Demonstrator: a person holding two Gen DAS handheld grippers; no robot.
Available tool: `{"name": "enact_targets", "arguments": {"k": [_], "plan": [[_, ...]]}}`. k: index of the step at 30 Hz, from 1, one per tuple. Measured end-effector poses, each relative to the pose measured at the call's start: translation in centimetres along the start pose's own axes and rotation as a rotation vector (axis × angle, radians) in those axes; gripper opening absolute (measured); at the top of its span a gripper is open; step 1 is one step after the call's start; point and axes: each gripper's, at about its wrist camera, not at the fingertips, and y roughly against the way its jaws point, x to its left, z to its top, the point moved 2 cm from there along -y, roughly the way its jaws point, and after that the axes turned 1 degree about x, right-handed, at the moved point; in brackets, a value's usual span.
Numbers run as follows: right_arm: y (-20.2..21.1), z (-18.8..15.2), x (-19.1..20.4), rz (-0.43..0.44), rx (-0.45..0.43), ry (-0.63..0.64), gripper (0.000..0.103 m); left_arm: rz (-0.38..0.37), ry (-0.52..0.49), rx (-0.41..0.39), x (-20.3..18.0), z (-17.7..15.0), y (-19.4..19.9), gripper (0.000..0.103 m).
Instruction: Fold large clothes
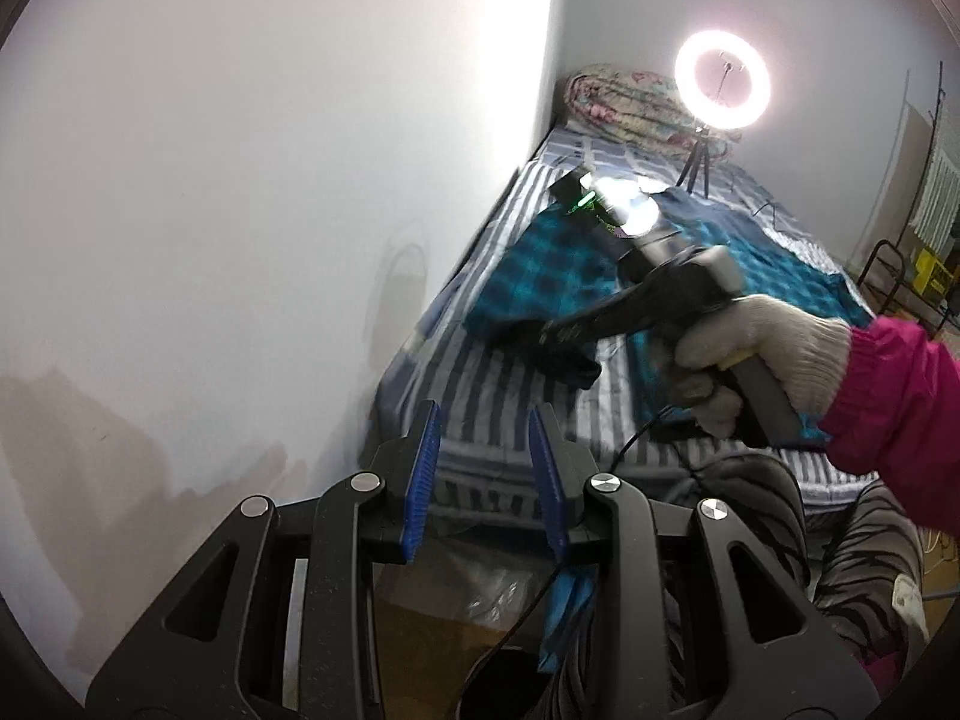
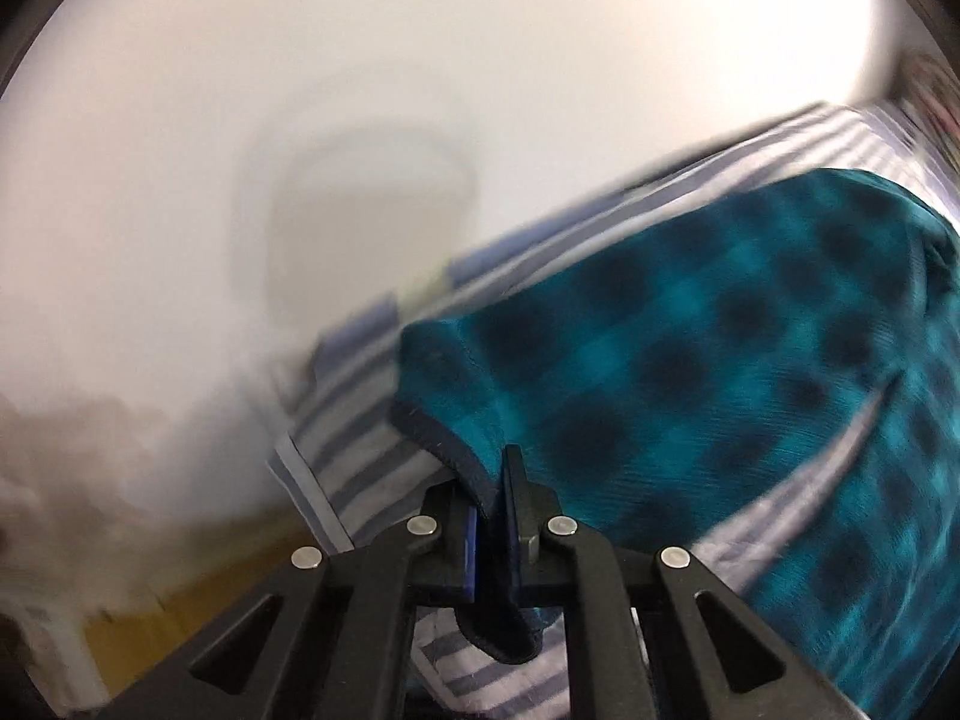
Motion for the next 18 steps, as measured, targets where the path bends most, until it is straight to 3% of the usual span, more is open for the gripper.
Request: {"name": "enact_targets", "arguments": {"k": [4, 6, 8, 9, 13, 18], "plan": [[5.8, -2.4, -3.0, 0.061, -0.138, -0.135, 0.004, -0.076, 0.037, 0.005, -0.2, 1.5, -1.7, 0.031], [7.8, -4.0, -5.0, 0.063, -0.183, -0.179, 0.004, -0.128, 0.068, 0.015, -0.3, 2.6, -2.7, 0.042], [8.8, -5.2, -5.2, 0.056, -0.203, -0.197, 0.004, -0.181, 0.105, 0.012, -0.4, 3.7, -3.7, 0.059], [9.5, -6.4, -5.6, 0.056, -0.209, -0.204, 0.004, -0.211, 0.119, 0.015, -0.6, 4.1, -4.2, 0.060], [11.6, -5.7, -6.0, 0.047, -0.213, -0.215, 0.004, -0.348, 0.195, 0.071, -1.5, 6.2, -7.9, 0.061], [11.8, -6.6, -7.0, 0.039, -0.224, -0.207, 0.004, -0.496, 0.298, 0.171, -4.0, 8.7, -13.1, 0.062]]}}
